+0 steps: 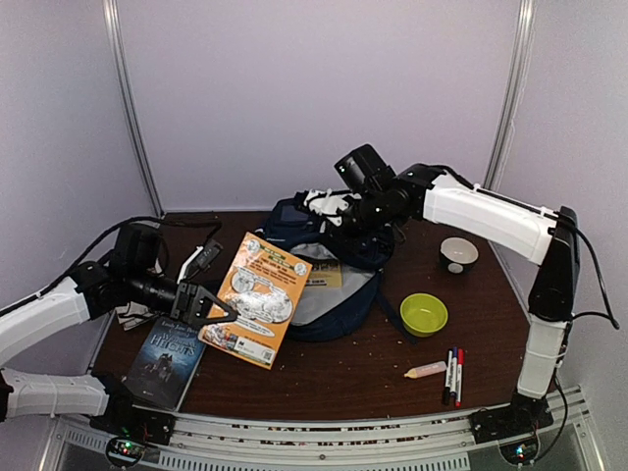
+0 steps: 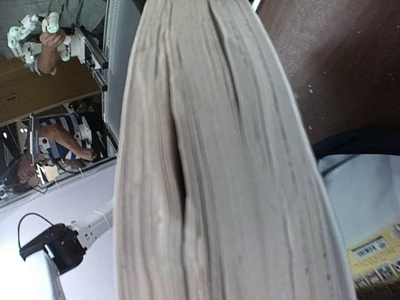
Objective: Pack the student bag
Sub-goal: Grab the largest pocket of the student bag, then place the book in the largest pocket of the bag.
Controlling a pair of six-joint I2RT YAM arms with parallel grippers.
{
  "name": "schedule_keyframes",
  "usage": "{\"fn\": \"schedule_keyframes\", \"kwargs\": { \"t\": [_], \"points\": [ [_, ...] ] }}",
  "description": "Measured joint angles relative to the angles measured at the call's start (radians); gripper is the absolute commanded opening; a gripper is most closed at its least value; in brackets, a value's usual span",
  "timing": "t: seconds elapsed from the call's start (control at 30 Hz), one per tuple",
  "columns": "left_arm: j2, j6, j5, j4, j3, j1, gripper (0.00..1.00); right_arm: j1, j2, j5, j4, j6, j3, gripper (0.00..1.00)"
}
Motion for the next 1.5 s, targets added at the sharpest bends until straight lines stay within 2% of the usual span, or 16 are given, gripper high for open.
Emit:
{"fn": "schedule_keyframes", "kwargs": {
  "t": [0.2, 0.43, 0.77, 1.0, 1.2, 1.5],
  "points": [
    [0.128, -0.065, 0.032, 0.146, -0.04, -0.095, 0.0, -0.018, 0.0, 0.026, -0.02, 0.041, 0.111, 0.0],
    [0.338, -0.203, 0.03, 0.439, -0.055, -0.13, 0.0, -0.023, 0.003, 0.032, -0.037, 0.061, 0.147, 0.0],
    [0.78, -0.594, -0.033, 0.976, -0.025, -0.13, 0.0, -0.024, 0.004, -0.008, -0.056, 0.068, 0.144, 0.0],
    [0.946, -0.838, -0.056, 1.287, 0.013, -0.124, 0.0, -0.024, -0.01, -0.059, -0.035, 0.048, 0.077, 0.0],
    [1.003, -0.888, -0.059, 1.323, 0.094, -0.078, 0.0, -0.024, -0.041, -0.094, -0.02, 0.026, 0.026, 0.0],
    [1.084, -0.745, -0.073, 1.067, 0.32, -0.011, 0.0, -0.023, -0.072, -0.118, 0.018, -0.007, -0.005, 0.0]
  ]
}}
